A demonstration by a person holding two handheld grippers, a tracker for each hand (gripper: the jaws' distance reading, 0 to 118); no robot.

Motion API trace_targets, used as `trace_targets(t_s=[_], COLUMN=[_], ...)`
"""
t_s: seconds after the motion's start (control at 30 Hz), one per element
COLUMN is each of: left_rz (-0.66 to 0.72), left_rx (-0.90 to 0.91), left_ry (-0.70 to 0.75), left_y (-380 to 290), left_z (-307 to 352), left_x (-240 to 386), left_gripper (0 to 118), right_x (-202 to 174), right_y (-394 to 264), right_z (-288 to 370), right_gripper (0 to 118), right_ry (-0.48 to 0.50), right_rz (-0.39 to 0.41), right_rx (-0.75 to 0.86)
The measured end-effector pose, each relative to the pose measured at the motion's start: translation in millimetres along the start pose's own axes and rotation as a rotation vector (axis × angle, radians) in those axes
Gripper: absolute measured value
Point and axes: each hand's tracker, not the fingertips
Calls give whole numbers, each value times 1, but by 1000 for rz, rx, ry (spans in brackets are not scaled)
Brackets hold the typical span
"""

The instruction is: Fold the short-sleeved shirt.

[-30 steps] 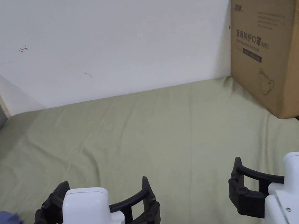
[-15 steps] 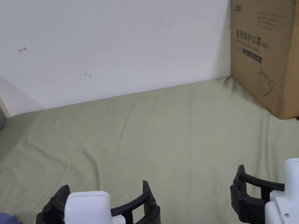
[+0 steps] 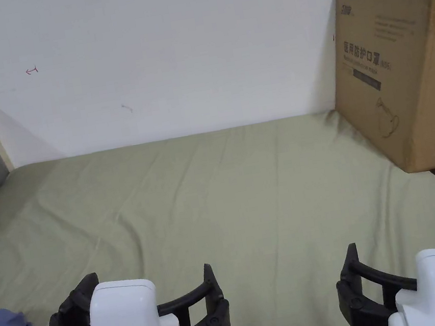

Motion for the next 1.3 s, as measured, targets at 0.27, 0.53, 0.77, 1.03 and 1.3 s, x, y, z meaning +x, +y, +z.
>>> trace_targets(t_s=[0.27,0.53,0.77,1.03,1.3], left_rz=[-2,10,27,45,54], left_rx=[-1,3,-5,-19,-24], left_ry=[-4,-7,-18,-9,0], left_y=[-1,0,-1,-3,-4], left_z=[0,0,0,-1,-2], left_x=[0,-3,-6,-10,-14], left_gripper=[118,118,118,118,118], right_x=[2,0,-1,-3,-15], right_y=[5,9,9,10,6], right_z=[-4,-4,-3,-2,1], right_gripper=[118,118,118,118,118], right_ry=[21,19,27,48,54], right_rz=[-30,-17,-16,-21,41], right_rx=[-39,-31,-31,-35,-26])
